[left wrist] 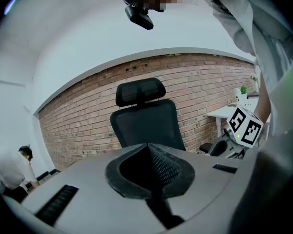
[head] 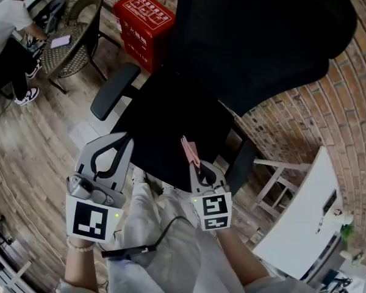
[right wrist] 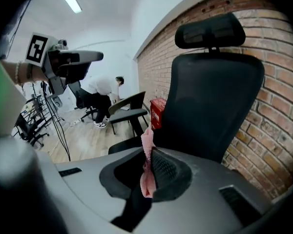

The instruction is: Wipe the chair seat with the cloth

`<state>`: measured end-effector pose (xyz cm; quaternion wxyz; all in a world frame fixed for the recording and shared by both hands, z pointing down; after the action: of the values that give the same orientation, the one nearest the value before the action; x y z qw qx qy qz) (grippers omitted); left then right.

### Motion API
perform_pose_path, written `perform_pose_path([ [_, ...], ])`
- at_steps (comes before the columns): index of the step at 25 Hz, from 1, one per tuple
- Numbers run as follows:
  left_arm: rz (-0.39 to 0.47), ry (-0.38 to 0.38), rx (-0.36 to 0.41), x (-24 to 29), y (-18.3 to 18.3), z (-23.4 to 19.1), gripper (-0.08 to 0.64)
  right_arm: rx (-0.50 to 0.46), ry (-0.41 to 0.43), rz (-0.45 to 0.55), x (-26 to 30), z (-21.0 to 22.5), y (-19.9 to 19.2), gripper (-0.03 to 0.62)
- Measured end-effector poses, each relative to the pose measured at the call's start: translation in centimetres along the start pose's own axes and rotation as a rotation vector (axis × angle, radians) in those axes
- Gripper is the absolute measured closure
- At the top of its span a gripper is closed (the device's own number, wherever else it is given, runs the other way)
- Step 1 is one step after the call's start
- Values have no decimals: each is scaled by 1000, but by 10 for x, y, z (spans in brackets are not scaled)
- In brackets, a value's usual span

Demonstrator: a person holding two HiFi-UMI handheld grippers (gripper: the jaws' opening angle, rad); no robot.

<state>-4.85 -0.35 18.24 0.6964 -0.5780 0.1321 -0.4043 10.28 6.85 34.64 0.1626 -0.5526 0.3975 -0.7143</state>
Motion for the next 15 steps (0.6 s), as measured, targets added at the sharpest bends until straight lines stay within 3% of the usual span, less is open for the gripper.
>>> perform_pose_path([
  [8, 61, 38, 71, -33, 74, -15, 541, -44, 21, 197, -65, -2, 105, 537],
  [15, 86, 67, 106, -49, 107, -24, 541, -88, 20, 347, -105, -2, 168, 537],
])
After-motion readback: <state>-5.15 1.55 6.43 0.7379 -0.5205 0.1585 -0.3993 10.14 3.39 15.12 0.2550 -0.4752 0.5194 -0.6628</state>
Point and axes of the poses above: the fingertips, and each gripper's own axes: x forward along the fingers, z to its right, y out of its top, the point moved 1 cm from there along -x, backward along the fingers, and after that the axes turned 4 degrees about y, right-handed, at the moved point
